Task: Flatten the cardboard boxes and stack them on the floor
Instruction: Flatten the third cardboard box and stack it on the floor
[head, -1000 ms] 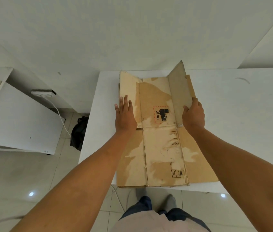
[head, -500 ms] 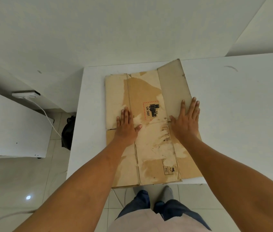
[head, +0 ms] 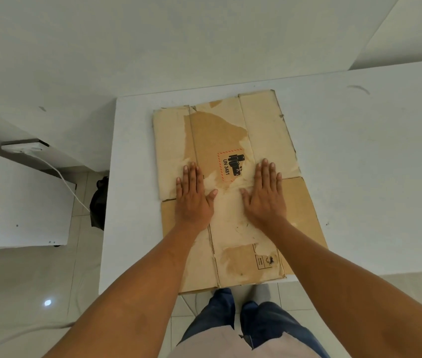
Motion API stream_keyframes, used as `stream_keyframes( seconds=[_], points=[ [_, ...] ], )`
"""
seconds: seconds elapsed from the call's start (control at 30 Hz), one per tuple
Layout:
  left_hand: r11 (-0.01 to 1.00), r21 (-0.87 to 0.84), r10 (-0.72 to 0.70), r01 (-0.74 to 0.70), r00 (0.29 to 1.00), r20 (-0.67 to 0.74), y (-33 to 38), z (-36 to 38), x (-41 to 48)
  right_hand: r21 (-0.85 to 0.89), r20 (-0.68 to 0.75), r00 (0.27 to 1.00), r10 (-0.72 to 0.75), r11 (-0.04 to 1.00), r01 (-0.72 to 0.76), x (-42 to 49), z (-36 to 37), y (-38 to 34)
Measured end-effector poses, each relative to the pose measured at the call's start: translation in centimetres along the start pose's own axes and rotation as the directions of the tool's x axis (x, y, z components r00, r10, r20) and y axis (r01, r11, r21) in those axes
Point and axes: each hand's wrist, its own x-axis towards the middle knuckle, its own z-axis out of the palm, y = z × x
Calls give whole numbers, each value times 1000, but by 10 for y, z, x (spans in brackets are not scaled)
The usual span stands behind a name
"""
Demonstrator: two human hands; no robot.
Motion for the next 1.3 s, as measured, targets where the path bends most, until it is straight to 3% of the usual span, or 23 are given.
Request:
stream_keyframes(
  seconds=[0.3, 0.6, 0.8, 1.3],
  points=[
    [1000, 4, -5, 5, 1000, -27, 2, 0, -1, -61, -53, 998, 21, 998, -24, -1, 8, -10],
    [998, -51, -41, 39, 998, -36, -11, -14, 33, -82, 12, 985, -174, 981, 174, 46, -4, -48],
    [1000, 19, 22, -22, 999, -36, -34, -12, 64, -122, 26, 993, -118, 985, 120, 61, 3, -64],
    [1000, -4, 21, -21, 999, -37, -41, -19, 141, -55, -17, 996, -84, 995, 83, 132, -10, -76]
  ],
)
